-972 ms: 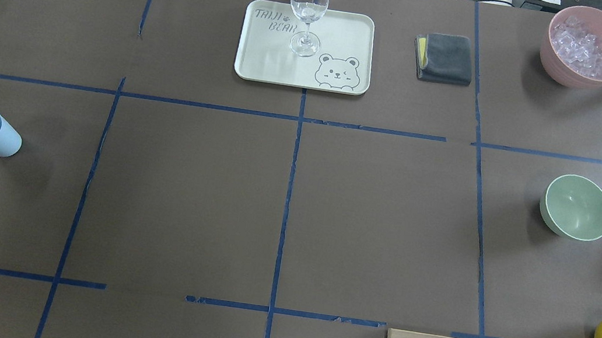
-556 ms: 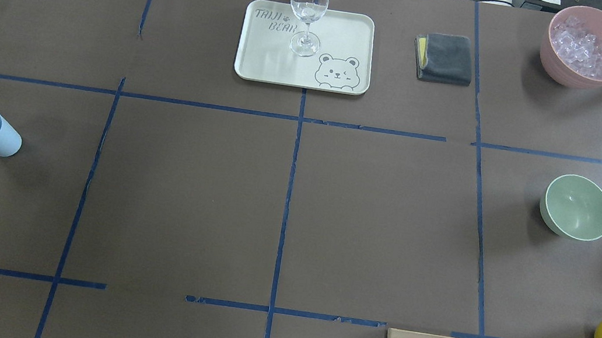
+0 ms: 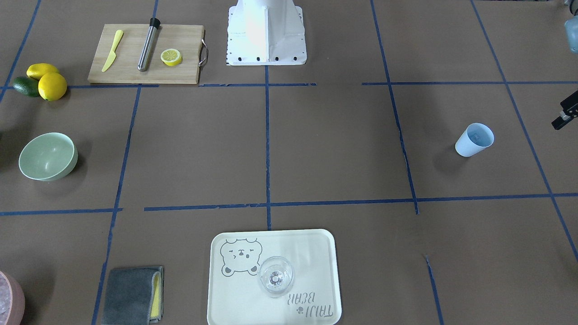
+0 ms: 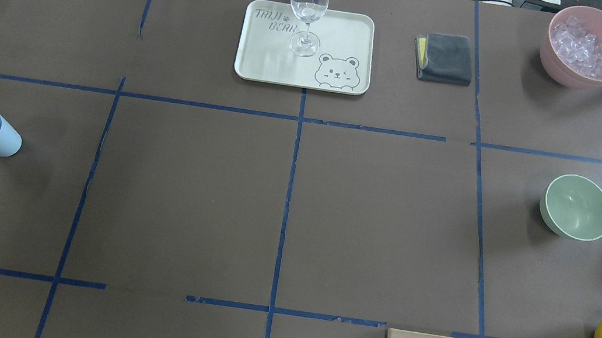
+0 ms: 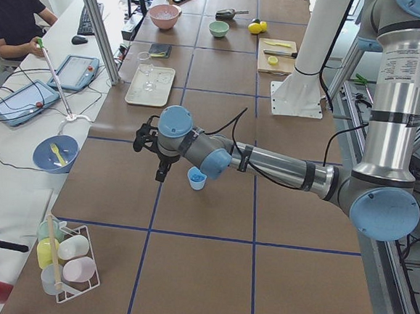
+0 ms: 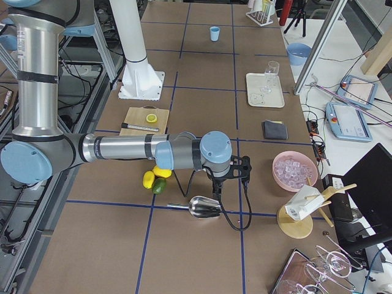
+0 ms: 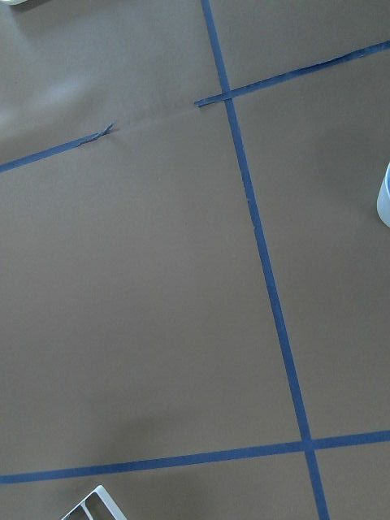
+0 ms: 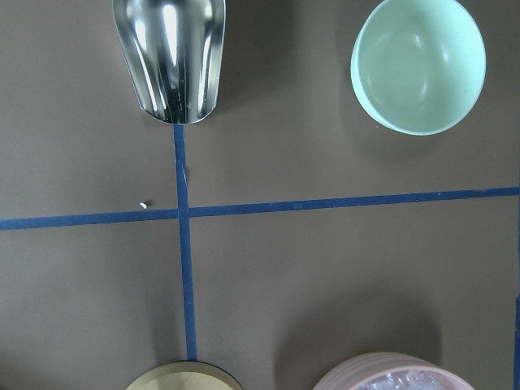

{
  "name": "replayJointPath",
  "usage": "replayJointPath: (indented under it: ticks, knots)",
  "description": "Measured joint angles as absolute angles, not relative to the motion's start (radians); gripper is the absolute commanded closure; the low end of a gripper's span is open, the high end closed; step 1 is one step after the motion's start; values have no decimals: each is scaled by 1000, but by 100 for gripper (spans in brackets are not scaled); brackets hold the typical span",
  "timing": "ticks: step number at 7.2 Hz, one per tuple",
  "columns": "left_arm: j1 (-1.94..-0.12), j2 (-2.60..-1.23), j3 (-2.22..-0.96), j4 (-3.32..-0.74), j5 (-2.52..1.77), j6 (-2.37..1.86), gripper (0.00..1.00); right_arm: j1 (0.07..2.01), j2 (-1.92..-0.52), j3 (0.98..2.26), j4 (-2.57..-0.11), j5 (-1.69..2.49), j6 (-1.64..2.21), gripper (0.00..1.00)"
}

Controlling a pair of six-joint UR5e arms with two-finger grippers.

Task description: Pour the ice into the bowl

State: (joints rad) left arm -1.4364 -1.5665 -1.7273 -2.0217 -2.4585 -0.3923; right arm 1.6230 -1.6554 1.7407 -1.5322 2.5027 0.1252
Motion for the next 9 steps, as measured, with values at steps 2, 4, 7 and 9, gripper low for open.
replayJointPath:
  ticks: [2, 4, 7, 9]
  knots:
    - [-1423, -1463, -1791, -2208, -2383, -542, 0, 1623, -1656, 1738, -1532, 2510, 135, 0]
    - [-1329, -1336, -1832, -2451, -2236, -624, 0, 1623, -1658, 1739, -1530, 2511, 151, 0]
    - [-1090, -1249, -1921, -2545, -2051, -821, 0, 1623, -1662, 1742, -1529, 2512, 155, 0]
    - [-957, -1191, -1964, -2551, -1878, -877, 0, 1617, -1664, 1737, -1530, 2511, 164, 0]
